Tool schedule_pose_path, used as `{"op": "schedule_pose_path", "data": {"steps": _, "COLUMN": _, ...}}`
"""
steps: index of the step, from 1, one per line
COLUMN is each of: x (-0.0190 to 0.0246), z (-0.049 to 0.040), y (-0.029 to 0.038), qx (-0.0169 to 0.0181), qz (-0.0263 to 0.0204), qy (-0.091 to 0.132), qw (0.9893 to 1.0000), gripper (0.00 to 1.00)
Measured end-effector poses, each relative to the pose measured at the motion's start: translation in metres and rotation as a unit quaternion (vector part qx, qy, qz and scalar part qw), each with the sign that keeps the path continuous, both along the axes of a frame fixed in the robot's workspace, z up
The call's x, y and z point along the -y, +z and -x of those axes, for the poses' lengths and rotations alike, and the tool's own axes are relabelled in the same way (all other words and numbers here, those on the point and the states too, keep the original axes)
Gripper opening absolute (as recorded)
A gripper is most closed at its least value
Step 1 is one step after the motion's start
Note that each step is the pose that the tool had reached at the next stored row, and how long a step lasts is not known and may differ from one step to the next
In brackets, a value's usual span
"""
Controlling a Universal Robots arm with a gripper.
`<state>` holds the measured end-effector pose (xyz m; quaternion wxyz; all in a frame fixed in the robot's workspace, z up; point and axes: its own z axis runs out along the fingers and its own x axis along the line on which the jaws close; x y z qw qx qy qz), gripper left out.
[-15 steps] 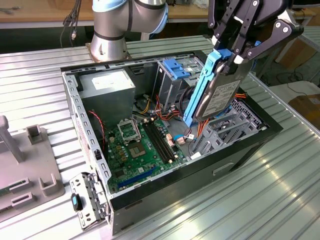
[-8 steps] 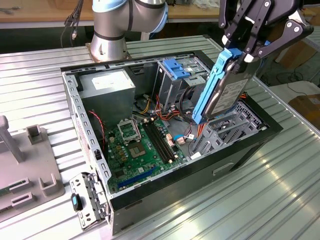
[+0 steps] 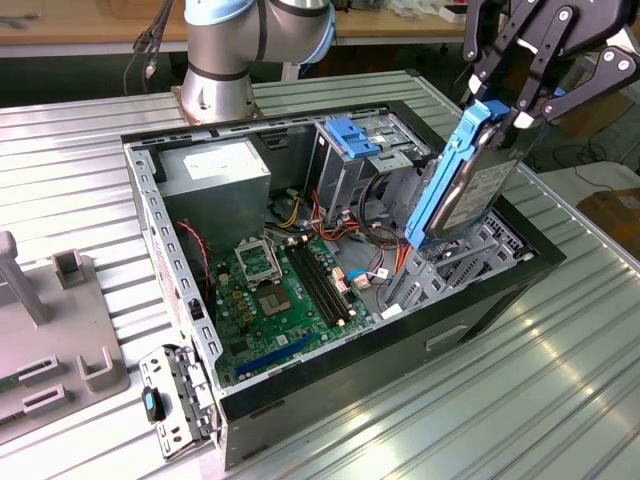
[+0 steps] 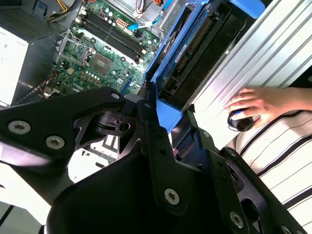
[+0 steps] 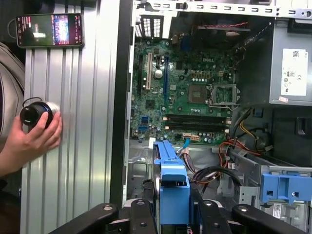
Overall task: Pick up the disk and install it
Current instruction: 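Insert the disk into the insertion slot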
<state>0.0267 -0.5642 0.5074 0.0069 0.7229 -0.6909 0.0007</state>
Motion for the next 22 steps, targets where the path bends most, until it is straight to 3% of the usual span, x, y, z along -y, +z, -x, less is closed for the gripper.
{"op": "schedule_pose_path", "data": {"steps": 3, "x": 0.0024, "z": -0.0025, "y": -0.0018, "qx": 0.0, "qz": 0.0, "qy": 0.0, "qw": 1.0, "gripper": 0.36}}
{"op": "schedule_pose_path", "data": {"steps": 6, "x": 0.0026, "z": -0.0126, "y": -0.0037, "qx": 0.0, "qz": 0.0, "qy": 0.0, "qw": 1.0, "gripper": 0.36}}
{"op": "schedule_pose_path", "data": {"steps": 7, "x": 0.0026, "z": -0.0183, "y": -0.0044, "qx": 0.0, "qz": 0.0, "qy": 0.0, "qw": 1.0, "gripper": 0.36}}
{"op": "schedule_pose_path", "data": {"steps": 8, "x": 0.0026, "z": -0.0321, "y": -0.0065, "qx": 0.0, "qz": 0.0, "qy": 0.0, "qw": 1.0, "gripper": 0.36}}
{"op": "schedule_pose_path", "data": {"steps": 10, "x": 0.0026, "z": -0.0345, "y": -0.0086, "qx": 0.0, "qz": 0.0001, "qy": 0.0, "qw": 1.0, "gripper": 0.36}}
{"op": "schedule_pose_path", "data": {"steps": 12, "x": 0.0027, "z": -0.0381, "y": -0.0158, "qx": 0.0, "qz": 0.0, "qy": -0.001, "qw": 1.0, "gripper": 0.36}}
{"op": "schedule_pose_path", "data": {"steps": 19, "x": 0.0026, "z": -0.0396, "y": -0.0194, "qx": 0.0, "qz": 0.0001, "qy": -0.001, "qw": 1.0, "gripper": 0.36}}
{"op": "schedule_pose_path", "data": {"steps": 22, "x": 0.0026, "z": -0.0403, "y": -0.027, "qx": 0.0, "qz": 0.0, "qy": -0.001, "qw": 1.0, "gripper": 0.36}}
